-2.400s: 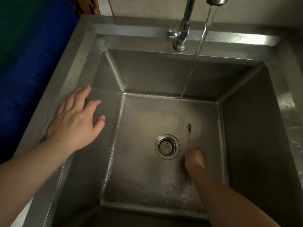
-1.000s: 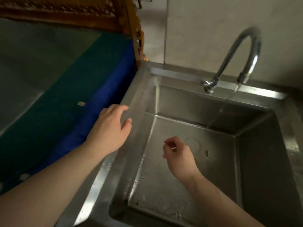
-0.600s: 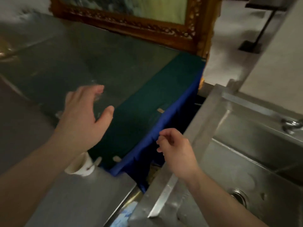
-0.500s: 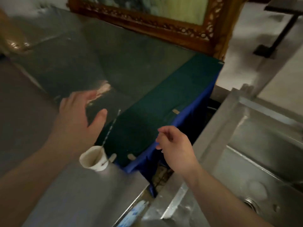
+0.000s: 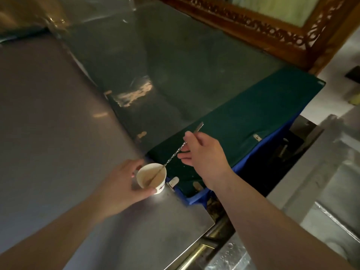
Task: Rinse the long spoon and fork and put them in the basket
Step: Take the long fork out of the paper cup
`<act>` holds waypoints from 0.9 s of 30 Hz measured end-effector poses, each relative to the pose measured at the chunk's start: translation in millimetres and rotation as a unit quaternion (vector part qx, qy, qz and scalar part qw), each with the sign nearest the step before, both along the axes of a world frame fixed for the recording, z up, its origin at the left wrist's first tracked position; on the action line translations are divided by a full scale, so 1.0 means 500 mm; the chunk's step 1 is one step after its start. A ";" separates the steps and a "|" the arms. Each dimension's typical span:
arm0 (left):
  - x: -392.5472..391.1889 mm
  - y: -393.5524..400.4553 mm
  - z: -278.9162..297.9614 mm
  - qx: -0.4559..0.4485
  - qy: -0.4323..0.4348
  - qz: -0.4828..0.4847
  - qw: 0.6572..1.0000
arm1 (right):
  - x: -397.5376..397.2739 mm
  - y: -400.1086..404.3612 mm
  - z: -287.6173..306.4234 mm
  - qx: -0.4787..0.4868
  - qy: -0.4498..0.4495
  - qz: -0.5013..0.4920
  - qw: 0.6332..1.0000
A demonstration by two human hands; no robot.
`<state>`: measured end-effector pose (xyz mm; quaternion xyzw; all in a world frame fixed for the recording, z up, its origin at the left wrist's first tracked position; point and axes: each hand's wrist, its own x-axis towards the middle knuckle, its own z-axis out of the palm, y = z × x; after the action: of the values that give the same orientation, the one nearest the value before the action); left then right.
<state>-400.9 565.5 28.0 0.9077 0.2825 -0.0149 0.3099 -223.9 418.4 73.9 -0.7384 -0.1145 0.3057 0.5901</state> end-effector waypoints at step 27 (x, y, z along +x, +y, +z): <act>-0.012 -0.015 0.000 0.062 -0.046 0.022 0.997 | -0.022 -0.179 0.012 0.207 0.243 -0.202 0.926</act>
<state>-406.9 558.1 27.8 0.9184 0.2880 0.0515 0.2664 -235.0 329.1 80.1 -0.5102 0.1237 0.3196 0.7889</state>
